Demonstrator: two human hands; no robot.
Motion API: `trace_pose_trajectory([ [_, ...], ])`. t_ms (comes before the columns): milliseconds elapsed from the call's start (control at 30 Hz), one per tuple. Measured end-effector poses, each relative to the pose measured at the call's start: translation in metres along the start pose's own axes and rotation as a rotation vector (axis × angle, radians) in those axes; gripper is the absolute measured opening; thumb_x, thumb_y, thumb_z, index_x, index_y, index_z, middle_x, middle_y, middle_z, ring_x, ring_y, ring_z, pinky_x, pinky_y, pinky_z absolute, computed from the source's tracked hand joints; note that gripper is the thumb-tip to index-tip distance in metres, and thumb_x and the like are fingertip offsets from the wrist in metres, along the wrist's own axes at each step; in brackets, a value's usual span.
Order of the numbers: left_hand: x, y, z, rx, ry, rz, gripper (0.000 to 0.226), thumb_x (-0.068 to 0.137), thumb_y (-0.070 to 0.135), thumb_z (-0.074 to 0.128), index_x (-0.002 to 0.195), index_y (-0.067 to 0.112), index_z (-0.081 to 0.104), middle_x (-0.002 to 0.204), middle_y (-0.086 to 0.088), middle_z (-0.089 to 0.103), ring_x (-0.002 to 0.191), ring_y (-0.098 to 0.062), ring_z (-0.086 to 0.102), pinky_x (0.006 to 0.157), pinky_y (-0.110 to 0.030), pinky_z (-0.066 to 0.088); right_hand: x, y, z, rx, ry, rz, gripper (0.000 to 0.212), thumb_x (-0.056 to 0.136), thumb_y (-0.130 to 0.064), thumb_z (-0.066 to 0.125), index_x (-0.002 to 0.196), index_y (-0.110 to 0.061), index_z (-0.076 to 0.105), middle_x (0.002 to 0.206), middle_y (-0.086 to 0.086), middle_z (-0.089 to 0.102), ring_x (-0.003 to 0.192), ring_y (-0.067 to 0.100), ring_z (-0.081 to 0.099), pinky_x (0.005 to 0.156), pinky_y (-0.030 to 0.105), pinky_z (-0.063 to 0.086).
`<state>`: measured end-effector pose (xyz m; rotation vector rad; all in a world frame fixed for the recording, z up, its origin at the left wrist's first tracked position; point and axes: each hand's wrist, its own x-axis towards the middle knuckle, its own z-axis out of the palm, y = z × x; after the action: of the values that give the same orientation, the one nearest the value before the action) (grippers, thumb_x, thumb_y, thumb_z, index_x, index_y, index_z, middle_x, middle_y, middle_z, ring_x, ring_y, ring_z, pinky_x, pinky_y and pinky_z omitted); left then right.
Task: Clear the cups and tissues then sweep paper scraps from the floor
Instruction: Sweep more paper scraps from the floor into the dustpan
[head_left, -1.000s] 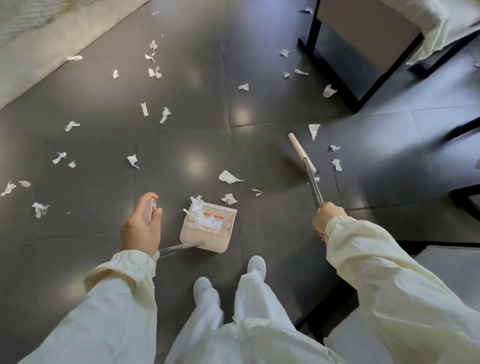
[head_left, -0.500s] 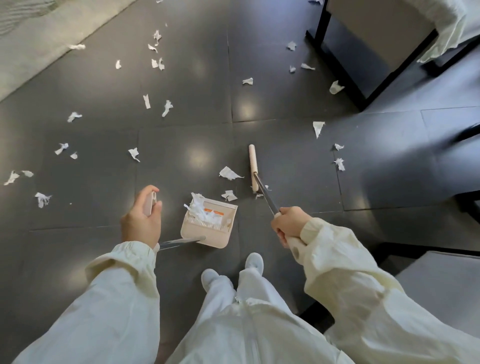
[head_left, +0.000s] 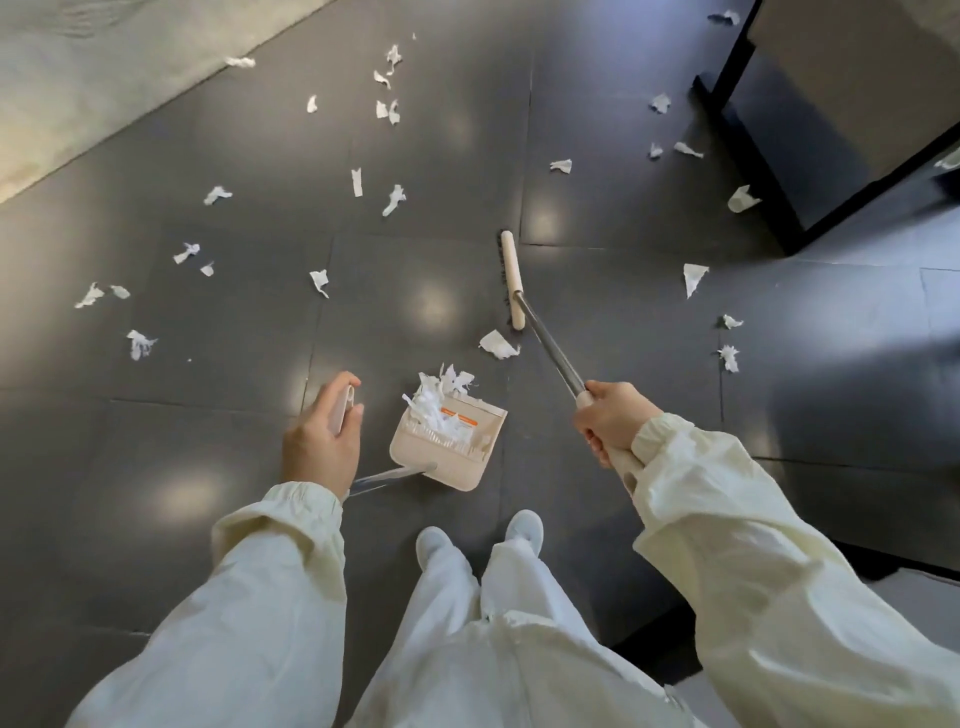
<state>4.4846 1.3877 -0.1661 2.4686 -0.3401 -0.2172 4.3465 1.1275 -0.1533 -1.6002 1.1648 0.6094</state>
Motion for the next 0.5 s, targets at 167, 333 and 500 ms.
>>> trace_pose_trajectory([
  [167,-0.005,-0.013,-0.01,0.022,0.043,-0.004,0.023,0.088,0.008,0.061,0.109,0.018,0.064,0.076,0.0,0.053,0.067,-0.025,0.046,0.068,-0.028,0.038,0.023,-0.001,0.026,-0.25,-0.009,0.012,0.026,0.086,-0.002,0.041,0.107,-0.013,0.053,0.063,0.01,0.052,0.053,0.026,0.051,0.054,0.032,0.05],
  [333,0.004,-0.013,-0.01,-0.034,0.056,0.008,0.024,0.087,0.005,0.062,0.109,0.016,0.065,0.082,0.004,0.057,0.07,-0.017,0.045,0.07,-0.017,0.033,0.004,0.013,0.057,-0.364,-0.144,0.006,0.043,0.092,-0.01,0.037,0.133,-0.017,0.044,0.067,0.007,0.052,0.056,0.023,0.05,0.062,0.033,0.049],
  [500,0.004,-0.019,-0.011,-0.056,0.053,0.009,0.023,0.087,0.008,0.06,0.108,0.018,0.064,0.077,0.003,0.052,0.068,-0.018,0.043,0.068,-0.019,0.034,-0.039,0.017,0.07,-0.325,-0.331,-0.007,0.042,0.095,-0.01,0.034,0.137,-0.01,0.04,0.055,0.004,0.048,0.035,0.014,0.042,0.038,0.023,0.042],
])
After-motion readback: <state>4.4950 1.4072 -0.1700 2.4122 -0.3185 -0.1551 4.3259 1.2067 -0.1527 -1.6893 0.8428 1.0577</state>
